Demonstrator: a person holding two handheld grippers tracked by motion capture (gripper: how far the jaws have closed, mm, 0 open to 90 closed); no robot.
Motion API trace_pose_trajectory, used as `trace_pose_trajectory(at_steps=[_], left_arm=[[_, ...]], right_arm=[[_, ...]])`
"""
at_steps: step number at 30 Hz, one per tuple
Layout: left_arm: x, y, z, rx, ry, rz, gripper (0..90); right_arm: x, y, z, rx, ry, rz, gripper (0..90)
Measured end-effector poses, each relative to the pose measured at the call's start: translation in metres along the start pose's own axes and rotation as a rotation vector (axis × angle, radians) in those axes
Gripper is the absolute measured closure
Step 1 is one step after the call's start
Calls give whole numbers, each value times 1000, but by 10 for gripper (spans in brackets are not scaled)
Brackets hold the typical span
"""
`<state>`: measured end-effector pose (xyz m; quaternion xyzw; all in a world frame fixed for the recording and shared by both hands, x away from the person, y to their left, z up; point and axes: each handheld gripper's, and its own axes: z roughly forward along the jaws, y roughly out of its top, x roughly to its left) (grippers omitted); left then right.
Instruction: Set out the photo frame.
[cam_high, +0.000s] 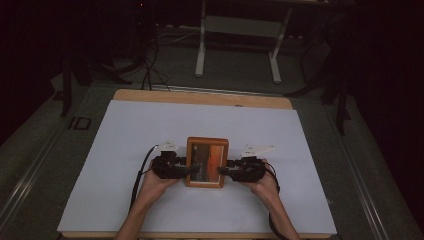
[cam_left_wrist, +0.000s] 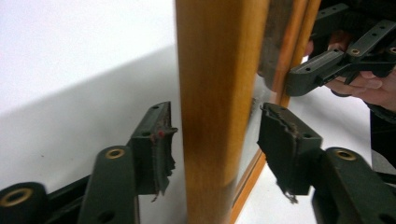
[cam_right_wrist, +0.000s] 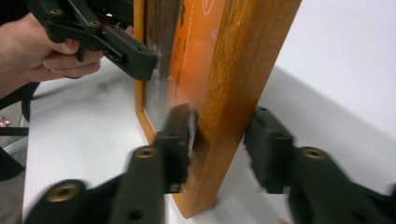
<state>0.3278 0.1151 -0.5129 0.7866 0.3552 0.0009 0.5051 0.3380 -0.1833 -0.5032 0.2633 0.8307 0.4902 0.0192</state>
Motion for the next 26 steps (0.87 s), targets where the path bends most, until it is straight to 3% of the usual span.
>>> trace_pose_trajectory(at_steps=[10,14,19,22,25,26], left_arm=[[-5,-2,-14,-27,27,18,397],[-8,-7,-29,-44,87,51,382],[-8,-12,-47,-61,190,51,368],[-8,-21,-55,-41,263,74,366],[-4,-33,-64,-7,349,65,351],[-4,-33,-64,-7,349,65,345]], right_arm=[[-1,0,-8,-21,0,6,406],[-2,1,-19,-42,-18,9,374],[-4,2,-32,-59,-43,12,338],[-6,-2,-38,-40,-70,5,316],[-12,-8,-45,-21,-117,16,289],[-16,-10,-48,-14,-141,22,277]])
